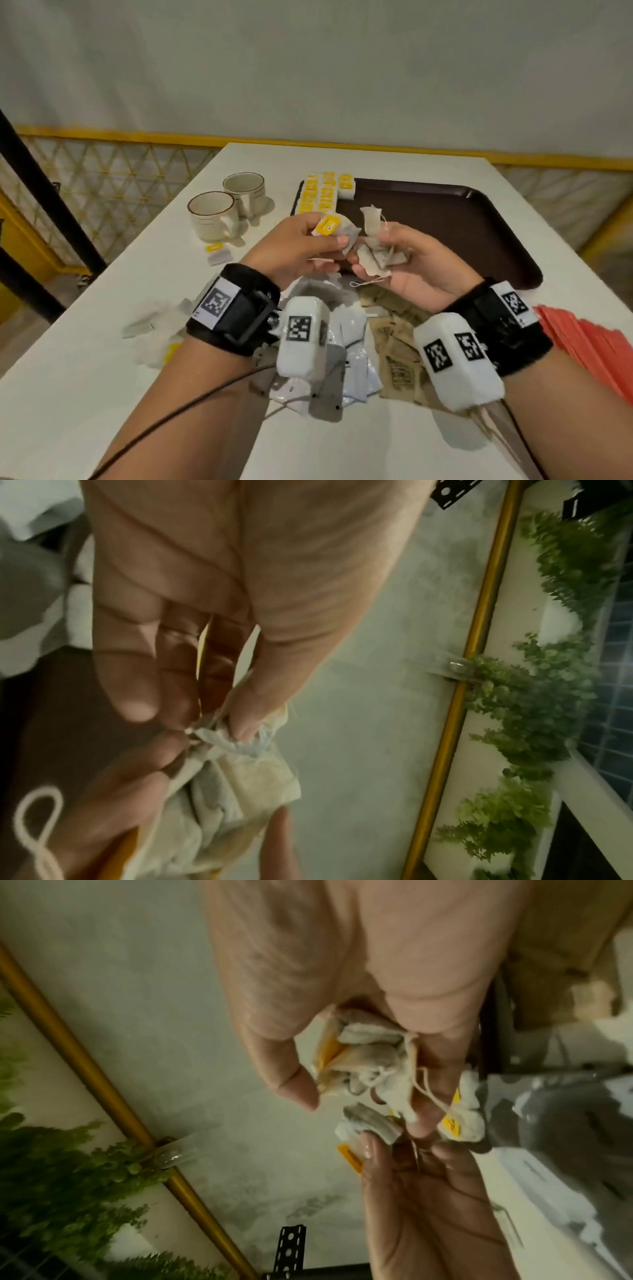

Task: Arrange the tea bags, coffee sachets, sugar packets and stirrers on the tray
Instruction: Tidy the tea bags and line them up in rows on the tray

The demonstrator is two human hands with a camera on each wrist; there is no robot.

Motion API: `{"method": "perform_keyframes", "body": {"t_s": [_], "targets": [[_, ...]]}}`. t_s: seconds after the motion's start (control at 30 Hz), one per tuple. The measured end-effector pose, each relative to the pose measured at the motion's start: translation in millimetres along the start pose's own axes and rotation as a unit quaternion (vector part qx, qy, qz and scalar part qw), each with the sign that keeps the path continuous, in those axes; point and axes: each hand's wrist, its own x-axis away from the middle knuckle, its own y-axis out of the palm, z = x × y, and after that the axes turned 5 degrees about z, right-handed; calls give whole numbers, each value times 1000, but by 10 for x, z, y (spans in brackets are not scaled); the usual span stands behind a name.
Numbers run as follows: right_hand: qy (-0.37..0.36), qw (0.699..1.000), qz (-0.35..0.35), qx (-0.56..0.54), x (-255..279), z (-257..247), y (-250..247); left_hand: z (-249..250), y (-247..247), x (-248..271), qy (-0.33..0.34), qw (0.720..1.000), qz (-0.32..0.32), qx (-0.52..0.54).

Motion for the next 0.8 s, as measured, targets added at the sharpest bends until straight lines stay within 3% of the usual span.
{"method": "perform_keyframes", "body": {"t_s": [0.3,0.47,0.6,0.8], "targets": [[-54,984,106,129,168,151,-125,-295,211,50,-74,994,-62,54],[-76,981,99,149,193,188,-181,-292,199,49,-89,994,-12,69],[-87,978,116,150,219,170,-234,-335,184,45,-27,999,28,10],[-66,990,120,14,177,196,-204,-279,260,16,122,983,122,-70]]}}
